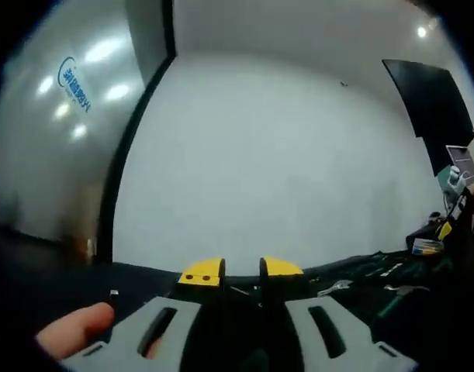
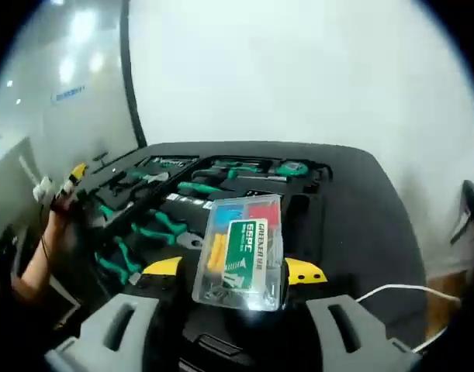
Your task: Pick up the tools and put them into their designated positions in the toolbox.
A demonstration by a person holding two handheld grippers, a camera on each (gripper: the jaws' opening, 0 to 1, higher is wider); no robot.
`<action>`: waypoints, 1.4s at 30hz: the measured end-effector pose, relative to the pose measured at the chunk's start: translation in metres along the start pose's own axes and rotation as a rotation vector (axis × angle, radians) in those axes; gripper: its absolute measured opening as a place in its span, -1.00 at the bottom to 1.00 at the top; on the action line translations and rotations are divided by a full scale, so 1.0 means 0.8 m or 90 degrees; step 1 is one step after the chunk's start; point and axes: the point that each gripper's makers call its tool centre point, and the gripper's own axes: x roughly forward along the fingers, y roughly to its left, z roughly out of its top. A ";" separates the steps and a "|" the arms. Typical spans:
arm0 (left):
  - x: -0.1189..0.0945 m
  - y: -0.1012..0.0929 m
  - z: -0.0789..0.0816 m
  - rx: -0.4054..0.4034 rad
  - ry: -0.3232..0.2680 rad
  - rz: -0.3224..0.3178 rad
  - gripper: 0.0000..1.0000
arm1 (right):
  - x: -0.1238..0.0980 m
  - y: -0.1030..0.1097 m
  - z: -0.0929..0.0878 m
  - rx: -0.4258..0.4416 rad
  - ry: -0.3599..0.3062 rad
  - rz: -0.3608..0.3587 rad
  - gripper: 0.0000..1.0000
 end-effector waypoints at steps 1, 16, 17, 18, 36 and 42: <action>-0.001 -0.001 -0.001 0.004 0.005 0.001 -0.71 | -0.004 -0.007 -0.002 -0.018 0.006 -0.014 -0.10; 0.024 -0.235 0.055 0.106 0.100 -0.366 -0.68 | -0.039 -0.013 -0.045 -0.245 0.085 -0.034 -0.33; 0.035 -0.281 0.054 0.143 0.103 -0.416 -0.68 | -0.033 -0.017 -0.044 -0.251 0.079 -0.040 -0.34; 0.043 -0.312 0.050 0.167 0.105 -0.452 -0.67 | -0.030 -0.019 -0.043 -0.282 0.084 -0.042 -0.34; 0.131 -0.536 -0.142 0.429 0.235 -0.938 -0.52 | -0.016 -0.010 -0.044 -0.371 0.048 -0.022 -0.43; 0.094 -0.562 -0.130 0.329 0.300 -0.956 -0.51 | -0.025 0.000 -0.044 -0.347 0.029 0.003 -0.64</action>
